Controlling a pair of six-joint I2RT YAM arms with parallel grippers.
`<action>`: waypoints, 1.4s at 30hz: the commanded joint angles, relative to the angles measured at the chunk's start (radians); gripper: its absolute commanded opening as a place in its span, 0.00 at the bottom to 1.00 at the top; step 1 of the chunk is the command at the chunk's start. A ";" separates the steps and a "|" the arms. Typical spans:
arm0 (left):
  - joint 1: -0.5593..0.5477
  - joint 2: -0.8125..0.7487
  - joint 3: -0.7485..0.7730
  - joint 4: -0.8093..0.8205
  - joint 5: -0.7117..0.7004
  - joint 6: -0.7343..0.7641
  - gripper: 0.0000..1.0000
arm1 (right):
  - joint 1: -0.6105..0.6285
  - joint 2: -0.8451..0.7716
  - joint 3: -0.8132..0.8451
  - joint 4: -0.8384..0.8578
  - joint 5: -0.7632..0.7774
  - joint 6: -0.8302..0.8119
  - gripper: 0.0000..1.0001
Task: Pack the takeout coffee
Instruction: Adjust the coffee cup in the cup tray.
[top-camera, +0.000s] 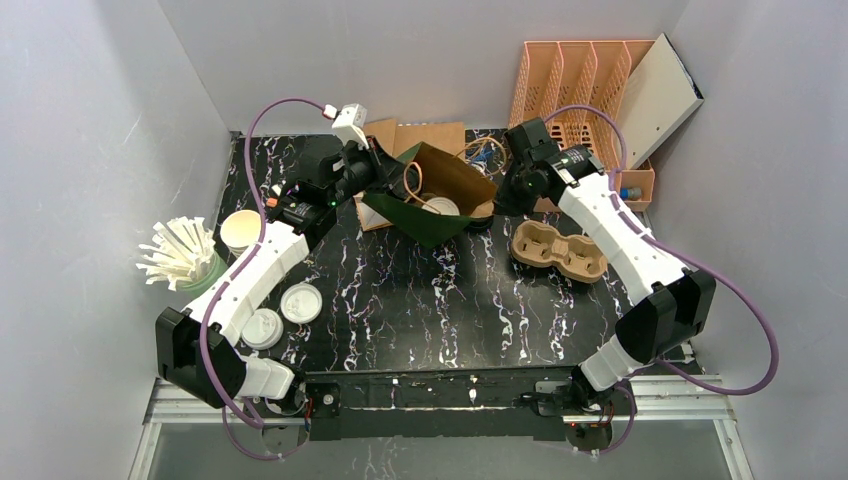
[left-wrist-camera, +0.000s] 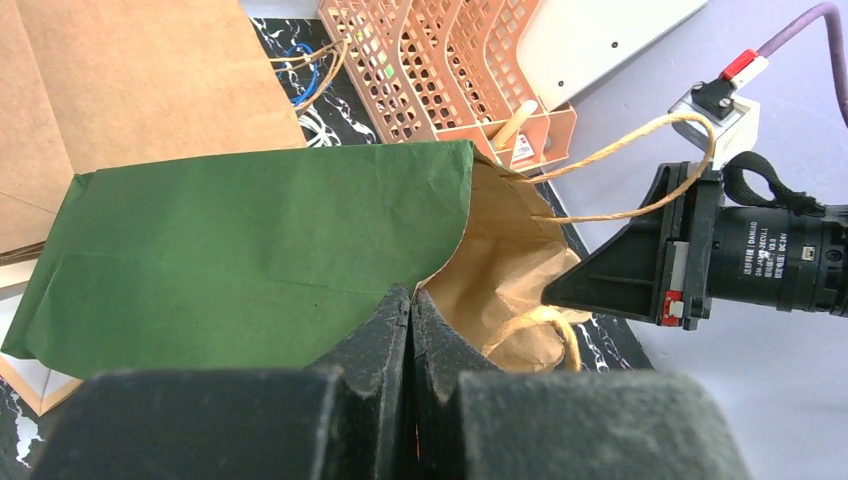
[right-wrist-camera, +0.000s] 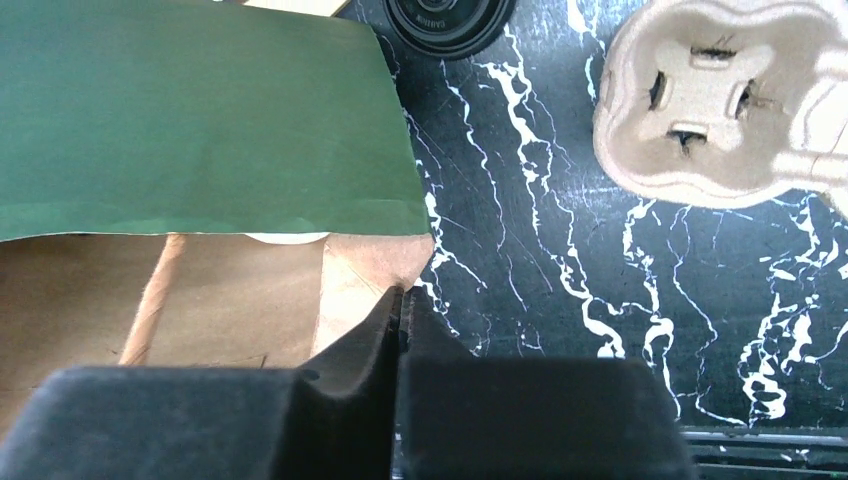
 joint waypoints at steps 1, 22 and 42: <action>0.002 -0.026 0.019 -0.023 -0.009 0.021 0.00 | -0.007 -0.021 0.061 0.029 0.010 0.004 0.02; 0.002 -0.083 0.019 -0.151 -0.157 0.005 0.00 | -0.008 0.077 0.310 -0.108 0.016 -0.067 0.01; 0.002 -0.171 -0.046 -0.186 -0.297 0.027 0.23 | -0.008 0.109 0.387 -0.066 -0.037 -0.199 0.38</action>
